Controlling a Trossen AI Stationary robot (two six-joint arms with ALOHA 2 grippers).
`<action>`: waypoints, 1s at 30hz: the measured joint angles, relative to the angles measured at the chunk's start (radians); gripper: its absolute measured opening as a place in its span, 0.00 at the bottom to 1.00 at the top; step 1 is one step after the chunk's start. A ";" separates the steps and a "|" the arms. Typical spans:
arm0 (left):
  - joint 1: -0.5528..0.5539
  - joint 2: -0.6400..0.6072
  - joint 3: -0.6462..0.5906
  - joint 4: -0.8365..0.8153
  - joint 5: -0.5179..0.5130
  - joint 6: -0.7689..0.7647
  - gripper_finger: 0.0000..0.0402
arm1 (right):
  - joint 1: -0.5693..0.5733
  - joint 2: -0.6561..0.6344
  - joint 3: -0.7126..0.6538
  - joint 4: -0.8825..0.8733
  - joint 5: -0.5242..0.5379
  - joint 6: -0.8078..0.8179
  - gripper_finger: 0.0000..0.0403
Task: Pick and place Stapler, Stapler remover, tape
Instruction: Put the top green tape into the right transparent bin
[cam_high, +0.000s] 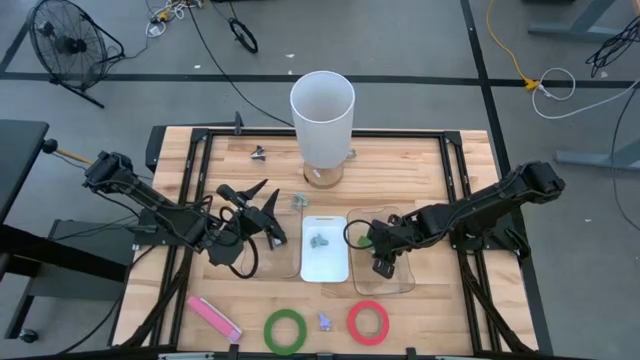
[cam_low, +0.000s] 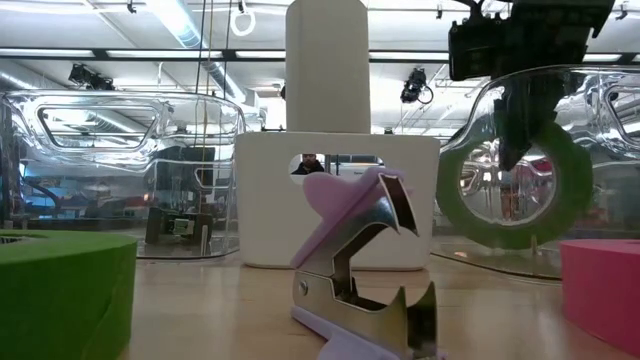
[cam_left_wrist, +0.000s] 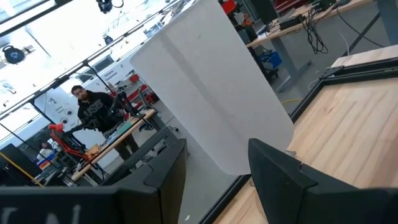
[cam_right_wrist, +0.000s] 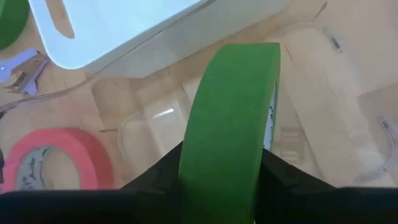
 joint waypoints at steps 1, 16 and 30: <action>0.000 0.000 0.000 0.000 0.000 0.000 0.44 | 0.000 0.000 0.000 0.000 0.001 0.000 0.34; 0.000 0.000 0.000 0.000 0.000 0.000 0.44 | 0.000 0.000 0.000 0.053 -0.008 -0.010 0.48; 0.000 0.000 0.000 0.000 0.000 0.000 0.44 | 0.000 -0.001 0.000 0.089 -0.154 -0.023 0.53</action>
